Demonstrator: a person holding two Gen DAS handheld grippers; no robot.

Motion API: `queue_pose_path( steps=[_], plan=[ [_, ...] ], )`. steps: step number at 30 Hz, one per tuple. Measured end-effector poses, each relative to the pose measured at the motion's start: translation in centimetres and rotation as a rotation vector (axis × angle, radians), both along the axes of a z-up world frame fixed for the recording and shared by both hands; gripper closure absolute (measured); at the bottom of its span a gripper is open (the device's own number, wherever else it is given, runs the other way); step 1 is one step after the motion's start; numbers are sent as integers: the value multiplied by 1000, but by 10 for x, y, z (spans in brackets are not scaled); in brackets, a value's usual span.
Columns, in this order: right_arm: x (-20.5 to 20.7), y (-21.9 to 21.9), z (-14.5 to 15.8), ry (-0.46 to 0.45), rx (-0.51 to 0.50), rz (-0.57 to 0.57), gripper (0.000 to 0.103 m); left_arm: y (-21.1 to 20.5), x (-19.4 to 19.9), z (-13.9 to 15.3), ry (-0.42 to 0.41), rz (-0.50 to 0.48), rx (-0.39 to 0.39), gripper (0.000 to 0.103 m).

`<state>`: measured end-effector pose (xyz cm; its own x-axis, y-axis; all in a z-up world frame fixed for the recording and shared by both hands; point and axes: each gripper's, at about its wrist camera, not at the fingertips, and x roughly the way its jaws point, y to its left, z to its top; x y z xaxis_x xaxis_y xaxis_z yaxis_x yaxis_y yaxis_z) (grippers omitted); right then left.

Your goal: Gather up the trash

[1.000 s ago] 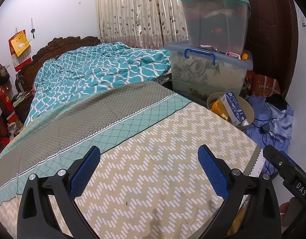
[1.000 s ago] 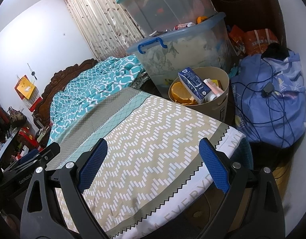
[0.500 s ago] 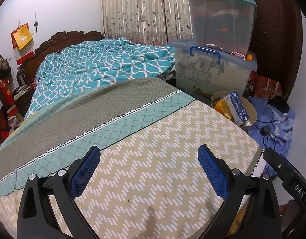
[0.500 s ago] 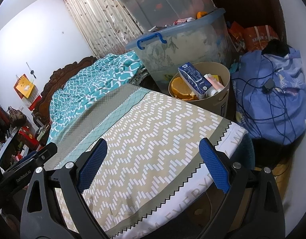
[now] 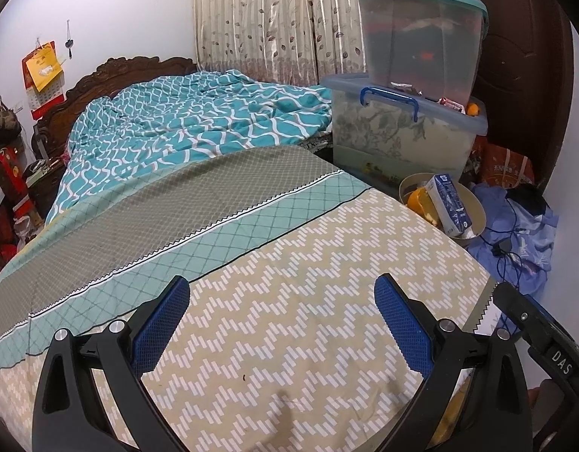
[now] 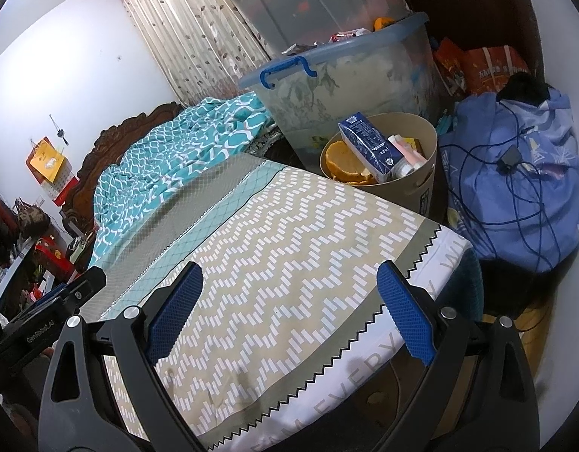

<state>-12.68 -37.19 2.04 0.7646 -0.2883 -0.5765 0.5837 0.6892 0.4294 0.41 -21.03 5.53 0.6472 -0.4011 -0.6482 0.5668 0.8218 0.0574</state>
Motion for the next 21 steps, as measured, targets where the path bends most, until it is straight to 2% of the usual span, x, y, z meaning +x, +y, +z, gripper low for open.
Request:
queue_pose_path(
  steps=[8,15,21],
  plan=[
    [0,-2,-2,2,5,0,10,1,0,-1,10,0,-8,9],
    [0,-3,-3,4,8,-1,10,-5,-7,-5,-20,-14,48,9],
    [0,-4,-3,3,6,-1,10,-5,-7,-4,-26,-19,45,9]
  ],
)
